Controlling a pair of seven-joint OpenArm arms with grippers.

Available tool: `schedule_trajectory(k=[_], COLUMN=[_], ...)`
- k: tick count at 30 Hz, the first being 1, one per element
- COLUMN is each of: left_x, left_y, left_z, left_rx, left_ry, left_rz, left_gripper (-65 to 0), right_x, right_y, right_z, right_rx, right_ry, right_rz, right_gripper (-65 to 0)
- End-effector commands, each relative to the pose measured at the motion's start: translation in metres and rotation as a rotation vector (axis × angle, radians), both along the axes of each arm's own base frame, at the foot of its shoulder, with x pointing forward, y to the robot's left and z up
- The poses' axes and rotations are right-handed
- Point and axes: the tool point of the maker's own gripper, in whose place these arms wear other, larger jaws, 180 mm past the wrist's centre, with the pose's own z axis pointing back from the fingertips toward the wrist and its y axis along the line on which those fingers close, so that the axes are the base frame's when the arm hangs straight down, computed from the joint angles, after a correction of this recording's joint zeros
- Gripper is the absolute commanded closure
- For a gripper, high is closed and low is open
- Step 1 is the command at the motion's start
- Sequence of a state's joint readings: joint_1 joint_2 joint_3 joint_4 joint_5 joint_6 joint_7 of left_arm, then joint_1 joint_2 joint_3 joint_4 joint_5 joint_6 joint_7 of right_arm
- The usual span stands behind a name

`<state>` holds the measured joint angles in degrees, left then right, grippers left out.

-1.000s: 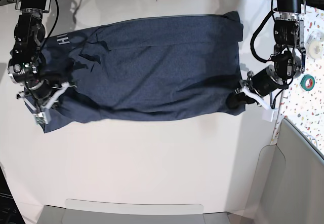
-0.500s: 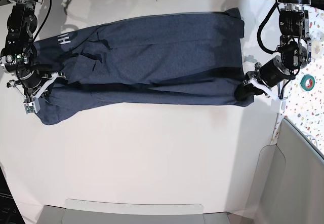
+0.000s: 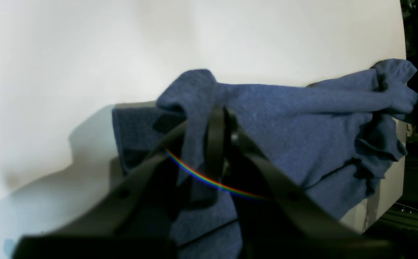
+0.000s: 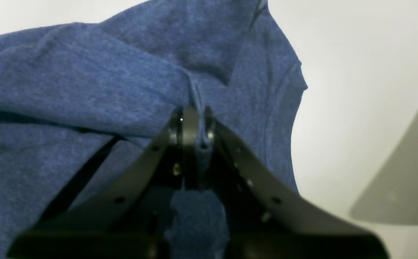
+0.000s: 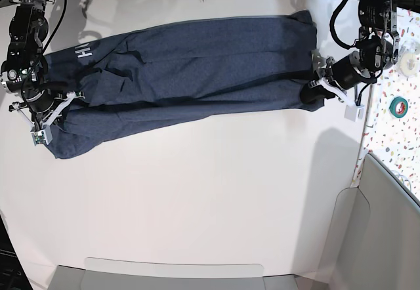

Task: Layout the t-shirt on the table in an organized manner, then fold the t-shirt properly
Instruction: 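Lay the folded hem down with both grippers and release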

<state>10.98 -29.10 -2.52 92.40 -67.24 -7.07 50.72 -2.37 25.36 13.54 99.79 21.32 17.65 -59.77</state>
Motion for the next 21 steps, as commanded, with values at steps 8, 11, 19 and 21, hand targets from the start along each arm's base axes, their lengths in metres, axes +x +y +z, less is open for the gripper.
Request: schedule_trajectory(k=[8,11,19,21], left_x=[0.0,0.0,0.0,0.0], left_y=[0.003,0.003,0.003,0.003], left_z=[0.006,0.007,0.006,0.006], left_rx=[0.0,-0.002,0.001,0.001], left_ry=[-0.026,-0.026,-0.025,-0.025], left_rz=[0.004,0.004,0.005,0.005], left_gripper=[-1.1,-1.1,-1.1,-1.1], right_x=[0.003,0.0,-0.018,-0.021], right_y=[-0.005,-0.005,0.008,0.01], right_z=[0.01,0.008,0.01,0.01], right_rx=[-0.023,-0.024,-0.04,-0.042], right_ry=[-0.031,-0.023,-0.022,-0.02], right_rz=[0.005,0.007,0.046,0.052], right_gripper=[0.0,0.0,0.0,0.0])
